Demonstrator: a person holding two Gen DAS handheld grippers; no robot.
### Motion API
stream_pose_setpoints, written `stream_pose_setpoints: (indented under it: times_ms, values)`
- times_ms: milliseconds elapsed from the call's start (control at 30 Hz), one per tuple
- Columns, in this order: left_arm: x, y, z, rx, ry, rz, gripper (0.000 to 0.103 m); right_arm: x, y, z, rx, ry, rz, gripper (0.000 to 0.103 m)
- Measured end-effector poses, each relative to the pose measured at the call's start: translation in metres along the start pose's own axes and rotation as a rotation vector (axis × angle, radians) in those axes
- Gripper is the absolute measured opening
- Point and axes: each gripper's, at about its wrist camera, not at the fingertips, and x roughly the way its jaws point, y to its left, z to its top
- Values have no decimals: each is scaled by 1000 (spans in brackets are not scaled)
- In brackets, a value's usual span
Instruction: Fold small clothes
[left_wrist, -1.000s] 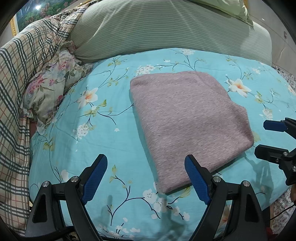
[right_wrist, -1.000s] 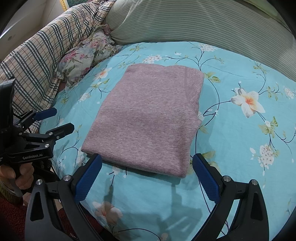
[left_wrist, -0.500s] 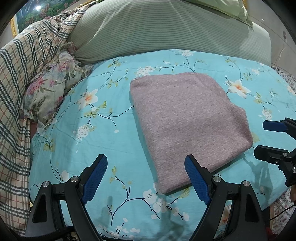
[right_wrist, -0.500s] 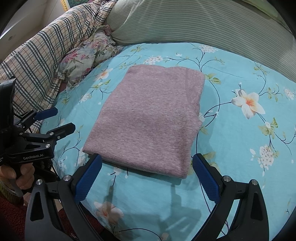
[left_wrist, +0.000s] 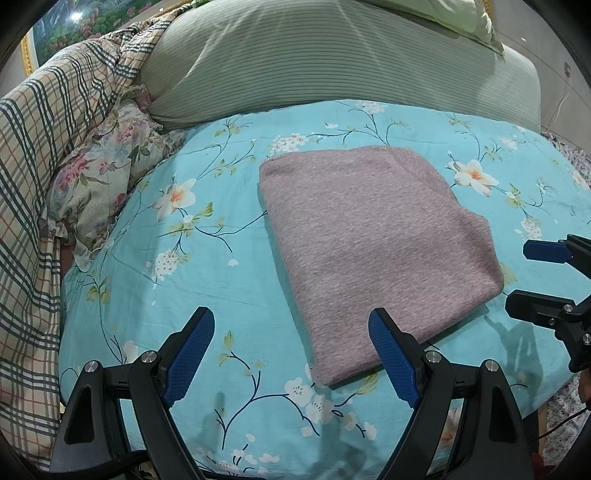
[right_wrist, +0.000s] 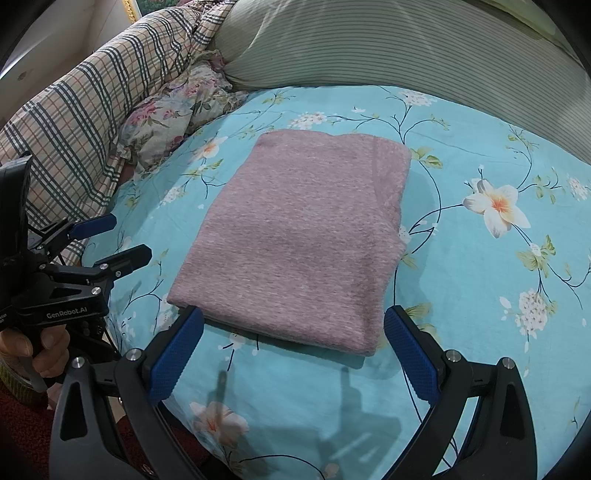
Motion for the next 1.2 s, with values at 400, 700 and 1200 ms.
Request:
stream_pose_setpoints:
  times_ms: [400,700,1200]
  values:
    - [0,0,0,-1,0,1,86,0,-1,0,0,-1,0,98]
    - [0,0,0,-1,0,1,86,0,0,0,0,-1,0,98]
    - [2,-1,6,2,-7,-12,86,1,-2,14,-16,-12,1,98]
